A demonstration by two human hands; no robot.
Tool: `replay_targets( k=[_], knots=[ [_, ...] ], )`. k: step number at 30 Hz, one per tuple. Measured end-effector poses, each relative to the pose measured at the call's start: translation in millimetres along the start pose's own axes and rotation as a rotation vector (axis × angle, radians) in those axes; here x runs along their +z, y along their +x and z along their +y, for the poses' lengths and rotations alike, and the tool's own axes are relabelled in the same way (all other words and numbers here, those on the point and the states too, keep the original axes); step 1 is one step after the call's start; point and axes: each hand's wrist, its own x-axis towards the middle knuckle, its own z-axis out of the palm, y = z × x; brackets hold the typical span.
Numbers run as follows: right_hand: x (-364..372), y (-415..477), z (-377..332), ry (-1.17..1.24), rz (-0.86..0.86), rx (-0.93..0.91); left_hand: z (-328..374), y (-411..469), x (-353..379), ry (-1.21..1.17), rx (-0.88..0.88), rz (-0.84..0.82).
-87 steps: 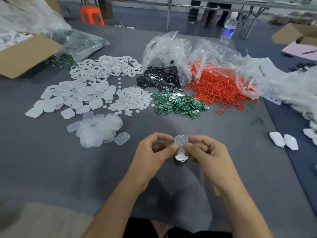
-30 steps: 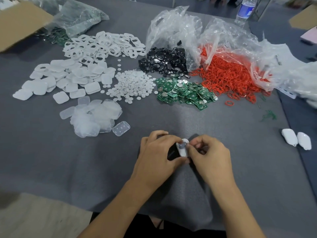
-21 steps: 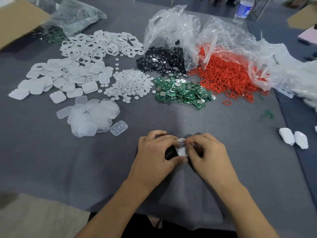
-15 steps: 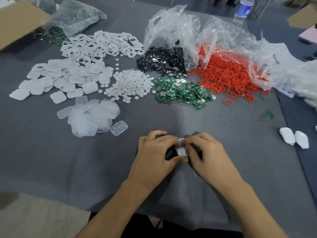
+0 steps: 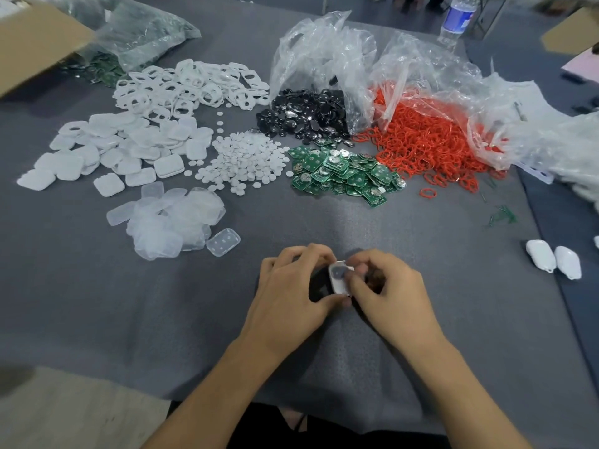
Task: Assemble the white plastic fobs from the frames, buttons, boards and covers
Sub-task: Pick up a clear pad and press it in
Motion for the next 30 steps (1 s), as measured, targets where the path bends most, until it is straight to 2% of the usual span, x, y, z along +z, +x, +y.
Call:
replay_targets(
  k=[4,12,17,21,25,30],
  knots=[
    [-2.2,-5.1,-0.9,-0.049,-0.054,-0.104,-1.9,-0.4,-0.9,-0.009,-0.013,-0.024],
    [-5.0,6.2,-5.0,-0.06,-0.125,-0.019,-3.0,0.5,-1.4,-0.047,-0.032,-0.066],
    [-12.0,4.5,-7.5,-0.054,-0.164,-0.048,-2.3,0.1,-2.5,-0.046,-0.053,-0.057],
    [-23.4,14.5,-8.2,-0.007,-0.085,-0.033,0.8,0.4,-6.7,-0.071,-0.063,-0.082],
    [-26.7,38.2,4.6,-0.042,-0.022,0.108,5.4,1.1,-12.4,-0.111,-0.106,-0.136],
    [-8.7,72.6,20.7,-0.13,0.156,0.204,9.4,32.5,-5.5,-0.314,-0.19,-0.066]
  ],
)
